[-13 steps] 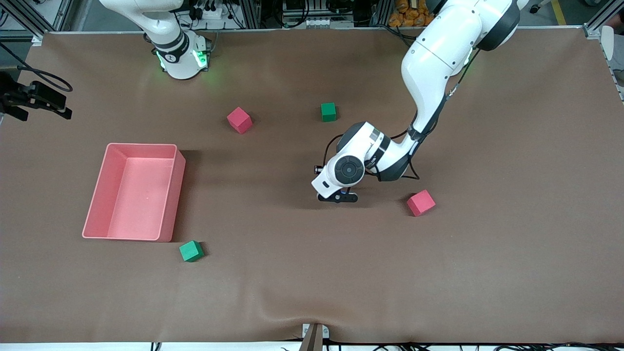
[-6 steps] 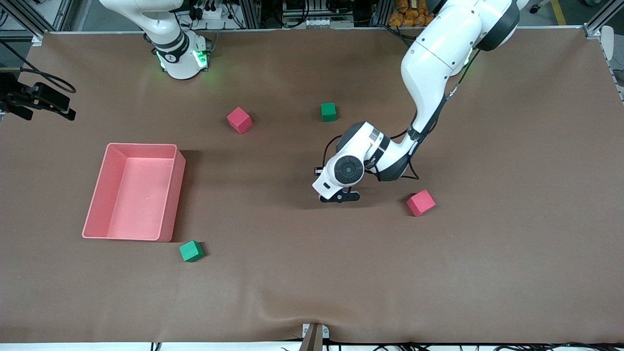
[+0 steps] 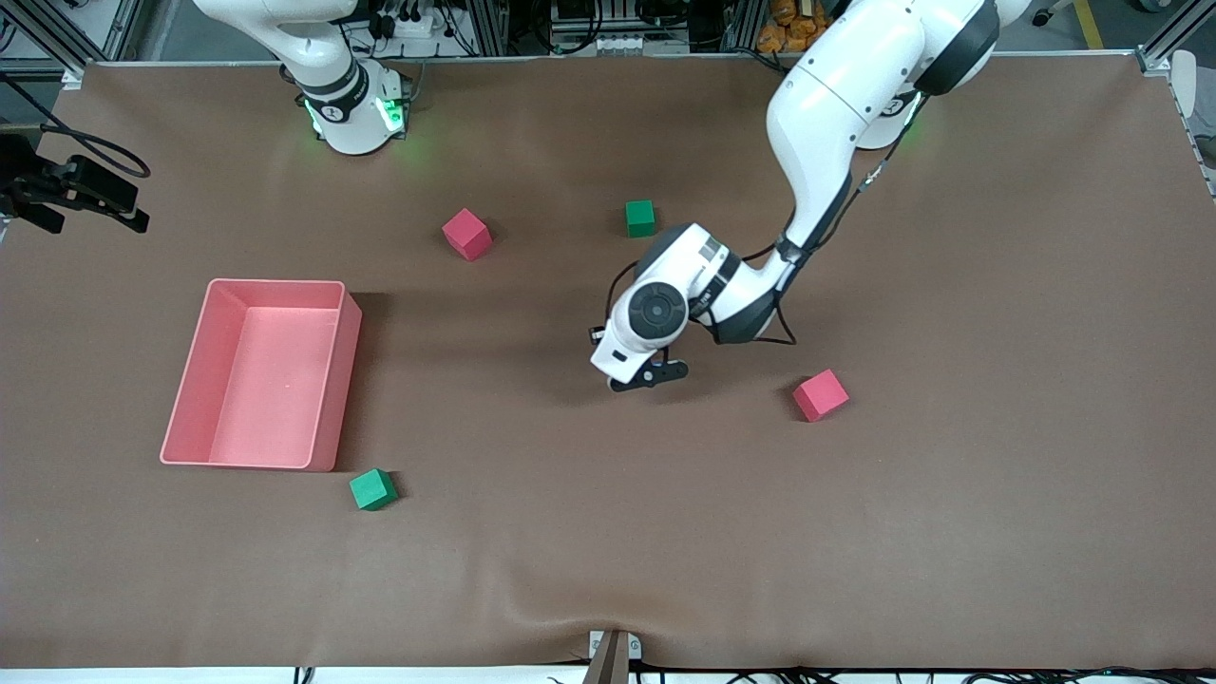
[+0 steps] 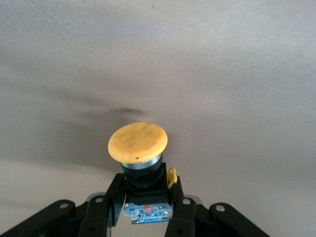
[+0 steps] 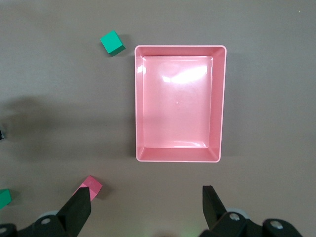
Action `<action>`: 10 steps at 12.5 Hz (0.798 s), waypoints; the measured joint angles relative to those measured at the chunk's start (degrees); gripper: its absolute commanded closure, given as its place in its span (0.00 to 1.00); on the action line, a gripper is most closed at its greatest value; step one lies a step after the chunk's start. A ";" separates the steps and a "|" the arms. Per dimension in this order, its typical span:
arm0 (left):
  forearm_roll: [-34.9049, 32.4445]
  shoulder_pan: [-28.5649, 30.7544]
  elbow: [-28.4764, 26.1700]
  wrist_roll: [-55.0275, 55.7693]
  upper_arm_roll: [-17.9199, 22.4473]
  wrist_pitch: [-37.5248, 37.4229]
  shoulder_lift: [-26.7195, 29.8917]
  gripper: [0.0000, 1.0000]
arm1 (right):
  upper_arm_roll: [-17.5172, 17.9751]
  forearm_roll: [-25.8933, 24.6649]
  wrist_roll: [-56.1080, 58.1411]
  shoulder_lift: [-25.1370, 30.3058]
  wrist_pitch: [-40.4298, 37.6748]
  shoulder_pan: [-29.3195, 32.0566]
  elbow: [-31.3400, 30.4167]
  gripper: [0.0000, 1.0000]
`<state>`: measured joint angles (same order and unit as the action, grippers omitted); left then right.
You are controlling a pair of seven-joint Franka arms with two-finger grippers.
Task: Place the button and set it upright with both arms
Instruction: 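Carry the button with the left gripper toward the green cube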
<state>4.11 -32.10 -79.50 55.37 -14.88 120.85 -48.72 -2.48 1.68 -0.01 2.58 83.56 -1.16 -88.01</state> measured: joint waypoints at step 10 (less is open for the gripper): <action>-29.66 -9.60 3.08 32.19 0.49 2.28 0.80 1.00 | 0.23 -0.01 -0.01 -0.01 -0.26 -0.16 0.02 0.00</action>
<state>-25.55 -41.70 -76.43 87.56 -14.39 123.13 -47.93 -2.26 1.68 -0.02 2.57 83.31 -1.32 -87.99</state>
